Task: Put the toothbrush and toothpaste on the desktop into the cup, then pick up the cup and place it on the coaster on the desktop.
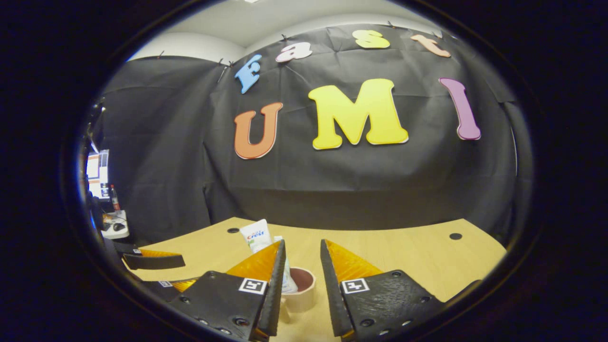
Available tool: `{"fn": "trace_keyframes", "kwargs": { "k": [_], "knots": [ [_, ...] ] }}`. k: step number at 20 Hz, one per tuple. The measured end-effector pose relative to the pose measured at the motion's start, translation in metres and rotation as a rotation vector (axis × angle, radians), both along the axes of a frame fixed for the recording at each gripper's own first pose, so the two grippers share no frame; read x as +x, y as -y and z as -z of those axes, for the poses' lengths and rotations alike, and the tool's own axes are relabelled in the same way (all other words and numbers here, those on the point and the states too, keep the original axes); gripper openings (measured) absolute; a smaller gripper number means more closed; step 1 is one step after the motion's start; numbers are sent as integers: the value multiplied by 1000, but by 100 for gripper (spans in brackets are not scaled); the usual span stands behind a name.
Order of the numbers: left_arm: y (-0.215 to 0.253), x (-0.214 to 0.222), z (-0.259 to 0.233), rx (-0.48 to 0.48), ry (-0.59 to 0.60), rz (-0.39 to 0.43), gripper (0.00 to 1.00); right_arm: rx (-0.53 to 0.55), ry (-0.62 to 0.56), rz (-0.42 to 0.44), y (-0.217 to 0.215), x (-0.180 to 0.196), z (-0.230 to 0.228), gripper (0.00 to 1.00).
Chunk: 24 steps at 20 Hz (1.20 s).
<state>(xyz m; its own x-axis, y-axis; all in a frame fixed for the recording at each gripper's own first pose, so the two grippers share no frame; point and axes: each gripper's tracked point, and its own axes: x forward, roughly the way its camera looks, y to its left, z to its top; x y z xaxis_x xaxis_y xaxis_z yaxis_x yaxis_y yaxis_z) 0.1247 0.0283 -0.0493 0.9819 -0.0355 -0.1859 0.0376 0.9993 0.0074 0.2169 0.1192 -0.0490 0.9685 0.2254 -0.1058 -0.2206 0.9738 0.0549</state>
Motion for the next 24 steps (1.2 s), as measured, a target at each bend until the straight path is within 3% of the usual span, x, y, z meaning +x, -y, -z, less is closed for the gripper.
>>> {"fn": "trace_keyframes", "kwargs": {
  "k": [3, 5, 8, 10, 15, 19, 21, 24],
  "knots": [
    [13, 5, 1, 4, -3, 6, 99, -15, 29, -2, 18, -27, -7, 49],
    [23, 12, -1, 26, -2, 10, 99, -33, 56, 31, 43, -51, -12, 60],
    [43, 21, -6, 21, -26, 35, 99, -35, 60, 59, 72, -88, -16, 64],
    [50, 28, -8, 18, -53, 24, 99, -18, 74, 95, 96, -109, -23, 73],
    [66, 35, -7, 63, -157, 31, 99, 0, 90, 161, 141, -145, -29, 78],
    [87, 30, 5, -2, -309, 65, 99, 13, 105, 189, 163, -166, -33, 86],
    [90, 30, 9, 34, -378, 47, 99, 14, 116, 198, 173, -177, -34, 87],
    [95, 27, 24, -3, -485, 36, 98, 17, 105, 197, 181, -181, -28, 91]
  ]
}}
